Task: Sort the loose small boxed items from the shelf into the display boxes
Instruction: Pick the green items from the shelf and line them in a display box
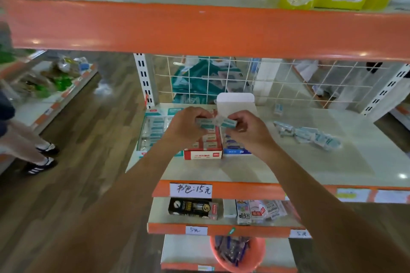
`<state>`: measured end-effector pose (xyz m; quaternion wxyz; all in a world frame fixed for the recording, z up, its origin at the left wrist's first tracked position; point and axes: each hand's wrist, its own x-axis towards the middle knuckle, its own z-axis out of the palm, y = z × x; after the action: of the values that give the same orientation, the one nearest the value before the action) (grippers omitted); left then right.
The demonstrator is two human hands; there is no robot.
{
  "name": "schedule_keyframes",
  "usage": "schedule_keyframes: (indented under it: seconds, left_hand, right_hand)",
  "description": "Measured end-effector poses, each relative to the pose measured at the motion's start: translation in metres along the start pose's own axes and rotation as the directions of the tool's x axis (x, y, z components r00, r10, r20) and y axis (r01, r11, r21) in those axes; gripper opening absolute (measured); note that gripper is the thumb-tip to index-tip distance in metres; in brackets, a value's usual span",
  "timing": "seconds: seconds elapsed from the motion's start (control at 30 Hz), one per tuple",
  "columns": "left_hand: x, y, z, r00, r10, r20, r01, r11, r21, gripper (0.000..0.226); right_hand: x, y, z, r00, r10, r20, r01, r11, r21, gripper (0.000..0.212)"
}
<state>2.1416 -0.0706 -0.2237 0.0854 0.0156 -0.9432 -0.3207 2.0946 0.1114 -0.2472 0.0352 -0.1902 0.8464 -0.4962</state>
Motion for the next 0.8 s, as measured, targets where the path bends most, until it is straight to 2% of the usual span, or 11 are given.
schedule_keyframes:
  seconds: [0.1, 0.3, 0.43, 0.67, 0.8]
  left_hand:
    - [-0.003, -0.021, -0.019, 1.0, 0.004, 0.028, -0.005, 1.0, 0.025, 0.033]
    - [-0.007, -0.054, -0.046, 1.0, -0.014, 0.019, 0.012, 0.995, 0.097, 0.033]
    - [-0.01, -0.073, -0.057, 0.999, -0.025, 0.035, 0.02, 0.989, 0.144, 0.031]
    - [-0.022, -0.094, -0.066, 0.99, -0.049, 0.131, 0.011, 0.962, 0.274, 0.03]
    - [-0.026, -0.103, -0.067, 0.986, -0.049, 0.159, -0.003, 0.951, 0.309, 0.029]
  right_hand:
    - [0.007, -0.012, 0.025, 0.997, -0.059, 0.045, 0.062, 0.995, -0.073, 0.029]
    - [0.02, -0.029, 0.059, 0.983, -0.183, 0.036, 0.185, 0.942, -0.281, 0.03]
    - [0.022, -0.044, 0.073, 0.962, -0.257, 0.086, 0.271, 0.897, -0.348, 0.021]
    - [0.022, -0.047, 0.096, 0.959, -0.237, 0.156, 0.278, 0.895, -0.349, 0.016]
    - [0.02, -0.051, 0.101, 0.951, -0.238, 0.196, 0.3, 0.863, -0.408, 0.015]
